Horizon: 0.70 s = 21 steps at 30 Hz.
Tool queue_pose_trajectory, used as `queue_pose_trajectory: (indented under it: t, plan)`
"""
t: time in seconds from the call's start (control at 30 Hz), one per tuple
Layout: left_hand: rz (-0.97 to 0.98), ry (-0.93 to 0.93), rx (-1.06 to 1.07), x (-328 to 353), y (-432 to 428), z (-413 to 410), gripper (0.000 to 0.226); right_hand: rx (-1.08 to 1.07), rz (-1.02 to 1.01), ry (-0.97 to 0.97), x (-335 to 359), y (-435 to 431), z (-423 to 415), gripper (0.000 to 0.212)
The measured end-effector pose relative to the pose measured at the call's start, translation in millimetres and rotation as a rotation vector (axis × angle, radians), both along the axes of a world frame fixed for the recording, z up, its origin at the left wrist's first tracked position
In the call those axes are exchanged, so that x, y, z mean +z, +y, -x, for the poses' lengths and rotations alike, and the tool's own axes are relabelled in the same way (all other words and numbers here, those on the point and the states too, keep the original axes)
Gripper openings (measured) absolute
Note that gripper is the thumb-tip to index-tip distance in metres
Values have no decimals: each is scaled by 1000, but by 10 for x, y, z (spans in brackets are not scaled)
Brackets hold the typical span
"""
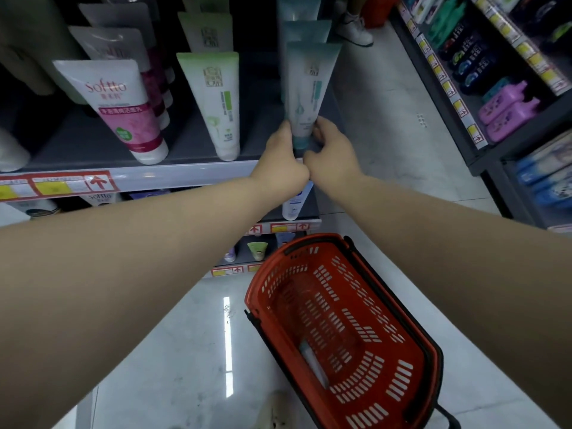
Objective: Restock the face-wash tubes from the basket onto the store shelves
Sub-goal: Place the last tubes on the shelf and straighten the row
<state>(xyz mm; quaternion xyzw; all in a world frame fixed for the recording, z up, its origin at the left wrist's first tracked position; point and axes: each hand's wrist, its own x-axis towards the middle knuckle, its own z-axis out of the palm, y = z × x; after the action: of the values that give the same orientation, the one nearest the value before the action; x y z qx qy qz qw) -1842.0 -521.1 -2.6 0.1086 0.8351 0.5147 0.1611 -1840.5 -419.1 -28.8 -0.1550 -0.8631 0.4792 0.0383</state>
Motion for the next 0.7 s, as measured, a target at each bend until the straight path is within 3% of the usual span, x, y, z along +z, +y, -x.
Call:
queue_pose_trajectory:
  t: [0.7]
  plan:
    - [84,40,-86,-88,-100,-115,77,-58,-74,53,-100,-111,-178,60]
